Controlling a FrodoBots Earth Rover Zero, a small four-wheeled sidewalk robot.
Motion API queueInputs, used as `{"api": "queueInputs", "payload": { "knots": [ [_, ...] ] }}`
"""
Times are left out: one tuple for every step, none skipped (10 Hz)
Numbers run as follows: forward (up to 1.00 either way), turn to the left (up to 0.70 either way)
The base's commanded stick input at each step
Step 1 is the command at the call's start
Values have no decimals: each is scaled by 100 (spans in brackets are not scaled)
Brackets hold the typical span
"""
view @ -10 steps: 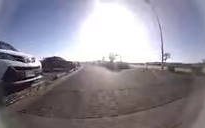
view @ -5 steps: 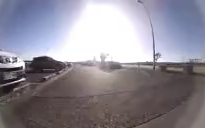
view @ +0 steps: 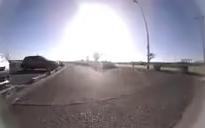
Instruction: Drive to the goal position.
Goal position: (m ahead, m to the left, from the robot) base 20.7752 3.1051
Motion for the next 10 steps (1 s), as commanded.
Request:
{"api": "queueInputs", "payload": {
  "knots": [
    [70, 0],
    [70, 0],
    [70, 0],
    [70, 0],
    [70, 0],
    [70, 0],
    [70, 35],
    [70, 35],
    [70, 33],
    [70, 0]
  ]
}}
